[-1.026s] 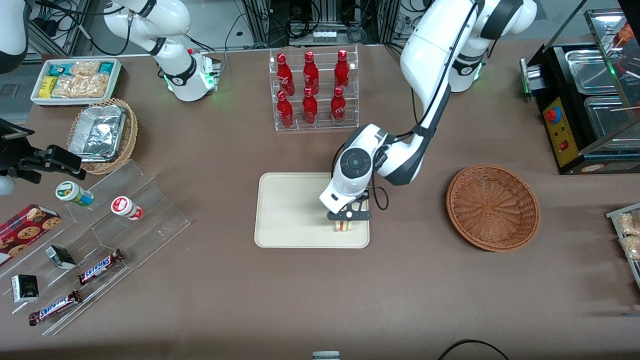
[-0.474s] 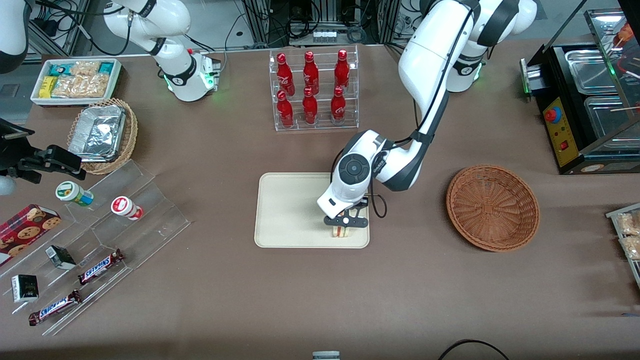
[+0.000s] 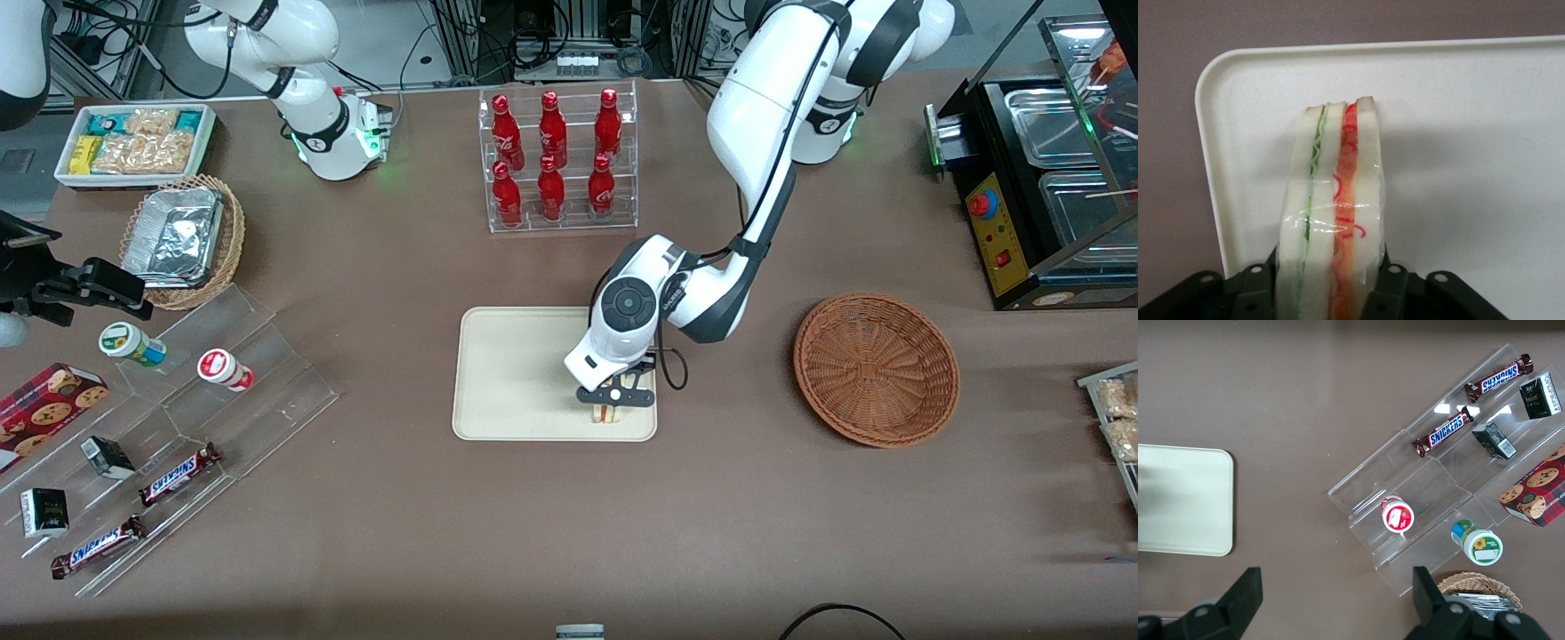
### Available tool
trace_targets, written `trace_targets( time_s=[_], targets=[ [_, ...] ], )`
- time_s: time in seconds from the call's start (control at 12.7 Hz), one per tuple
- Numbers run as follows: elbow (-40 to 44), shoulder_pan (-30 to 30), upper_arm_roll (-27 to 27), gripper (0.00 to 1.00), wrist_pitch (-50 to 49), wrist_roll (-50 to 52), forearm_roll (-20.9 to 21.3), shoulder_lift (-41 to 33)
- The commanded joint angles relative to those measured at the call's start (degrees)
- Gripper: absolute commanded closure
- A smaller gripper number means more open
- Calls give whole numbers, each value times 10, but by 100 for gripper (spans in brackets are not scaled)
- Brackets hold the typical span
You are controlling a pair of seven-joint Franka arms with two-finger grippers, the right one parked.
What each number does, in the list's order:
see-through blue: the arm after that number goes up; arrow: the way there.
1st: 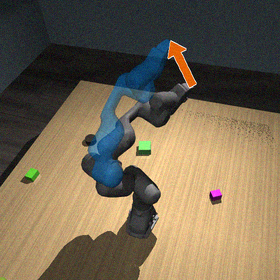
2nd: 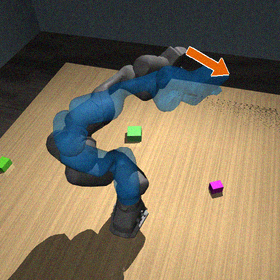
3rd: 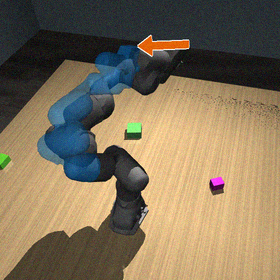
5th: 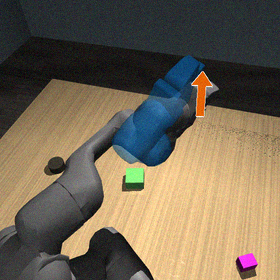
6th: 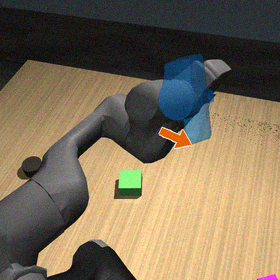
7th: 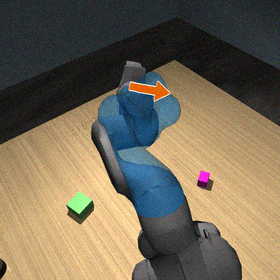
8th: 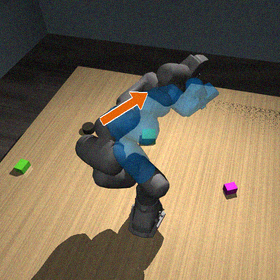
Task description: Place sandwich from basket to tray
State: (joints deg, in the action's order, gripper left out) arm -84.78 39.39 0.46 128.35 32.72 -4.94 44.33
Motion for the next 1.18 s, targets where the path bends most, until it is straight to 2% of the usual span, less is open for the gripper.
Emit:
trace_targets(
  time_s=[0.0,0.16,0.39,0.63,0.95,1.11],
  targets=[
    [21,0,2,4,-10,43,6,-12],
    [16,-19,3,1,-49,45,4,-60],
    [13,-78,4,1,-176,17,6,-155],
    [8,-162,6,0,-255,-74,11,-209],
    [-42,-243,8,0,-273,-128,13,-296],
    [-74,-264,9,0,-274,-127,42,-338]
  ],
)
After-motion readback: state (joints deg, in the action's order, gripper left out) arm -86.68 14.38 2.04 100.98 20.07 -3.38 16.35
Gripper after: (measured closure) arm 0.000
